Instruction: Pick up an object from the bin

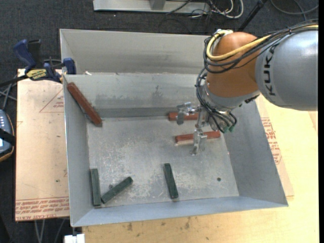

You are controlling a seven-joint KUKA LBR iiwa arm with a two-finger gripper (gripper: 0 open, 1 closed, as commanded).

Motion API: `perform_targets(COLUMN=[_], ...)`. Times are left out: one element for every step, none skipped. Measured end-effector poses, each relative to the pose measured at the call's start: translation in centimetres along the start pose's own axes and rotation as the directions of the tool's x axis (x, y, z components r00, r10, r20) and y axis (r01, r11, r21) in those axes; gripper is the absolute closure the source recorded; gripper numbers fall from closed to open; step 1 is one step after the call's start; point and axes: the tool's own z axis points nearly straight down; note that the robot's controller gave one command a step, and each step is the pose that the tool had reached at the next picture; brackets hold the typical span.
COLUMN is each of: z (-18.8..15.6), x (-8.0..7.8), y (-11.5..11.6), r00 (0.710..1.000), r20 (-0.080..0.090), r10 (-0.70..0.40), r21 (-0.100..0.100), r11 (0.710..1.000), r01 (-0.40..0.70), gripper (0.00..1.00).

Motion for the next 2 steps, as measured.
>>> perform_targets(z=[3.8, 7.5], x=[-1.6, -1.3], y=[-1.3, -4.7], r00=[0.992, 0.981], r20=[0.016, 0.004], r10=[-0.129, -0.194], r21=[0.007, -0.001], r11=[0.992, 0.981], r01=[0.129, 0.194], gripper=[0.0, 0.0])
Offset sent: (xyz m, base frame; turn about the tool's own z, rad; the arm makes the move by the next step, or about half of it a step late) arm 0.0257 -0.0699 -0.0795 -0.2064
